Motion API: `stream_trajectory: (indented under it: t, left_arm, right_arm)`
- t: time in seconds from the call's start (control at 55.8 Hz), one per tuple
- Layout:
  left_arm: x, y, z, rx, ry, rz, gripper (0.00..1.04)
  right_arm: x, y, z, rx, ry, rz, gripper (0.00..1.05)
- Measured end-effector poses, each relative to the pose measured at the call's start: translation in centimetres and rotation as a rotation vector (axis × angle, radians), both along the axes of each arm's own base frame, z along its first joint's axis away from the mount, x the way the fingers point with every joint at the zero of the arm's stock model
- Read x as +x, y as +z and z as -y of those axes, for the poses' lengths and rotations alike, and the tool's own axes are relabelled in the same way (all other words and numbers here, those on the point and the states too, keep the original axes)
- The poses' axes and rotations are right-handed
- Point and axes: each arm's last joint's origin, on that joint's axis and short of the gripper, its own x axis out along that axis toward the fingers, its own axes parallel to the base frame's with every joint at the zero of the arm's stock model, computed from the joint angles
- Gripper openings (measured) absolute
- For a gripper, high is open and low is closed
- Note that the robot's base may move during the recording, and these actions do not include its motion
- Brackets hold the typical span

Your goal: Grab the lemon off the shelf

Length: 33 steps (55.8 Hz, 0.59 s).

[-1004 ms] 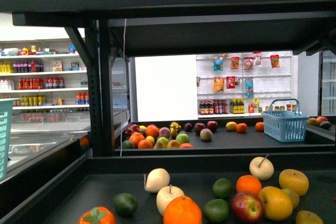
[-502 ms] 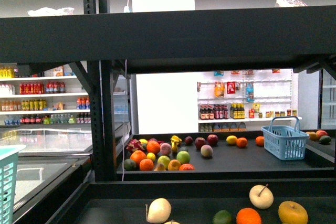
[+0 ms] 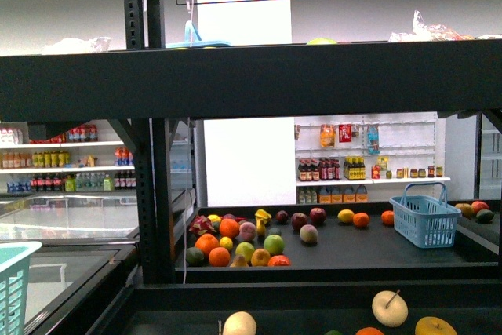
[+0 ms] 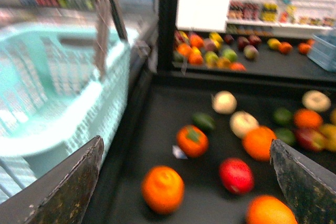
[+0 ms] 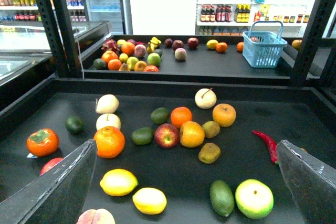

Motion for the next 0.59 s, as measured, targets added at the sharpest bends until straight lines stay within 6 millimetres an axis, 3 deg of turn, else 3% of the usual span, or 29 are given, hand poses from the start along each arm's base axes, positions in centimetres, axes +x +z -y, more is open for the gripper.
stream_trajectory:
  t: [0.126, 0.287, 0.377, 0.448, 0.592]
  left_arm:
    - [0.5, 0.6, 0.1, -0.308, -0.055, -0.209, 0.97]
    - [2.3, 6.4, -1.4, -0.576, -0.082, -0.159, 0.97]
    - [4.1, 9.8, -3.5, -0.693, -0.07, -0.134, 0.97]
    - [6.2, 11.0, -5.9, -0.795, -0.005, -0.161, 0.97]
    - [10.5, 11.1, -10.1, -0.988, 0.097, -0.213, 0.97]
  right_arm:
    - [0.0, 0.0, 0.0, 0.0, 0.0, 0.0, 1.02]
    - [0.0, 0.0, 0.0, 0.0, 0.0, 0.0, 1.02]
    - [0.0, 0.0, 0.0, 0.0, 0.0, 0.0, 1.02]
    - [0.0, 0.0, 0.0, 0.0, 0.0, 0.0, 1.02]
    - [0.0, 0.0, 0.0, 0.0, 0.0, 0.0, 1.02]
